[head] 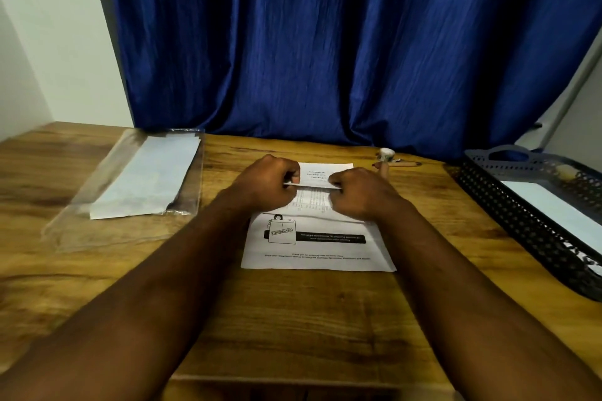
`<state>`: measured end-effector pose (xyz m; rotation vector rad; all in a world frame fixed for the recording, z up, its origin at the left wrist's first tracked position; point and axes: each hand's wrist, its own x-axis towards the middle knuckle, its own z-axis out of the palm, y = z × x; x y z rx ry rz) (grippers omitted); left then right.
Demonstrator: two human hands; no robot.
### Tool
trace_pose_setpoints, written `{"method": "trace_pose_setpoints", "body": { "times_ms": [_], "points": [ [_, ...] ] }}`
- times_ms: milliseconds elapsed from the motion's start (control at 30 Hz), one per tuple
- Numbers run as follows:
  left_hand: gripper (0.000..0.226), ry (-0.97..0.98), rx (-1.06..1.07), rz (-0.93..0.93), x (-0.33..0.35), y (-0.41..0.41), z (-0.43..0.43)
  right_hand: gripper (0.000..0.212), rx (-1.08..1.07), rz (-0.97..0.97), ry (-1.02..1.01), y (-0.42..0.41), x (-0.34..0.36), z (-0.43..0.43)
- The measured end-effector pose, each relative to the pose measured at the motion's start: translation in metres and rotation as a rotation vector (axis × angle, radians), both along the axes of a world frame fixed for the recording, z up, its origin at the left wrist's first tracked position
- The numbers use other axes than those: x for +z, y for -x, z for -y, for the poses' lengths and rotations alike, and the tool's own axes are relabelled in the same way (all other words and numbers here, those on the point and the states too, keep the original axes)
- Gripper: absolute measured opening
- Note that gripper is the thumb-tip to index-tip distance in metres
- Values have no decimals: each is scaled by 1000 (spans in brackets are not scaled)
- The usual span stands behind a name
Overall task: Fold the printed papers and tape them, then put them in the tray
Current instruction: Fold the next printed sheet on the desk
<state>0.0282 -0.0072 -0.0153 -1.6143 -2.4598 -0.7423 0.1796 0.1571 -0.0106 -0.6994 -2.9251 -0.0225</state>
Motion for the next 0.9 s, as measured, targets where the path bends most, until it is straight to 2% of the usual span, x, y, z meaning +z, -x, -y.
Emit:
{"method": "trace_pose_setpoints", "body": {
  "times_ms": [100, 133, 300, 433, 567, 667, 767, 900],
  "points": [
    [12, 22, -35, 36, 1, 0, 4, 64, 21, 40, 105, 1, 3, 9],
    [15, 27, -45, 48, 1, 0, 4, 66, 35, 20, 136, 3, 3, 13],
    [22, 17, -50, 113, 0, 2, 1, 61, 116, 20, 246, 23, -12, 29],
    [15, 78, -49, 125, -4, 5, 3, 64, 84, 89, 215, 33, -23, 28],
    [3, 187, -42, 190, -5, 3, 1, 66, 90, 169, 267, 19, -14, 2],
    [13, 230, -37, 214, -3, 3, 0, 73, -17, 255, 267, -2, -5, -30],
    [24, 255, -20, 209, -2, 6, -1, 90, -102, 299, 292, -16, -1, -49],
    [67, 315, 6, 138, -3, 10, 0, 95, -112, 254, 276, -13, -4, -45]
  ]
}}
